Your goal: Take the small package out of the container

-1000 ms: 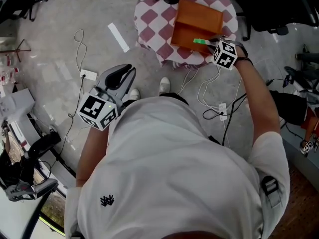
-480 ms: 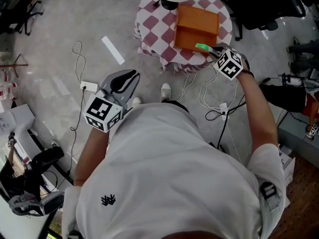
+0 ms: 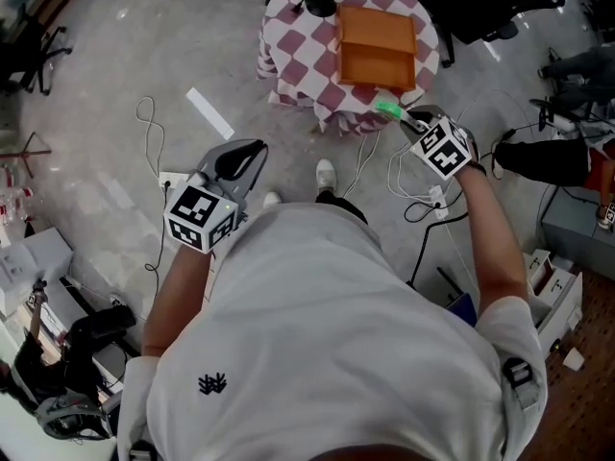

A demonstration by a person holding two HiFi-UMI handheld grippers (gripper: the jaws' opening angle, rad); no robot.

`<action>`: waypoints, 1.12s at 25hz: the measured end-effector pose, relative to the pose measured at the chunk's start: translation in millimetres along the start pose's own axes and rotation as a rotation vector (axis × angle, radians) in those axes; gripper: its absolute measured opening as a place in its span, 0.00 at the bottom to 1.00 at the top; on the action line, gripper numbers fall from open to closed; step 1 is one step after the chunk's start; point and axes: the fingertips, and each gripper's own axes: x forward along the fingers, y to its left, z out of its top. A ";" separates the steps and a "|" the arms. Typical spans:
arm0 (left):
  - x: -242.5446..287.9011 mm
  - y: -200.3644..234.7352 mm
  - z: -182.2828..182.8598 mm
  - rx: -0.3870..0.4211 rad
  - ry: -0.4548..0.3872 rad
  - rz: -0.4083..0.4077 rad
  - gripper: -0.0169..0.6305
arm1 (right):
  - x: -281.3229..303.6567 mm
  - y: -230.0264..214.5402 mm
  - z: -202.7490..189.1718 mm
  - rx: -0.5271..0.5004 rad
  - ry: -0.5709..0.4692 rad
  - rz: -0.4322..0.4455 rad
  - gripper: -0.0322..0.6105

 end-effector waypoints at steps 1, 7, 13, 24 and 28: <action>-3.5 0.4 -2.2 0.004 0.002 -0.007 0.15 | -2.3 9.7 -0.2 0.014 -0.001 0.001 0.18; -26.5 -3.5 -22.6 0.014 0.019 -0.042 0.15 | -25.0 65.9 11.1 0.079 -0.023 -0.013 0.18; -37.9 -9.0 -39.8 0.016 0.036 -0.072 0.15 | -39.2 108.0 15.3 0.136 -0.037 -0.017 0.18; -51.7 -23.8 -57.9 0.018 0.040 -0.117 0.15 | -60.4 149.6 18.2 0.193 -0.044 -0.033 0.18; -56.0 -24.3 -62.7 0.019 0.043 -0.125 0.15 | -63.0 157.3 19.5 0.204 -0.045 -0.036 0.18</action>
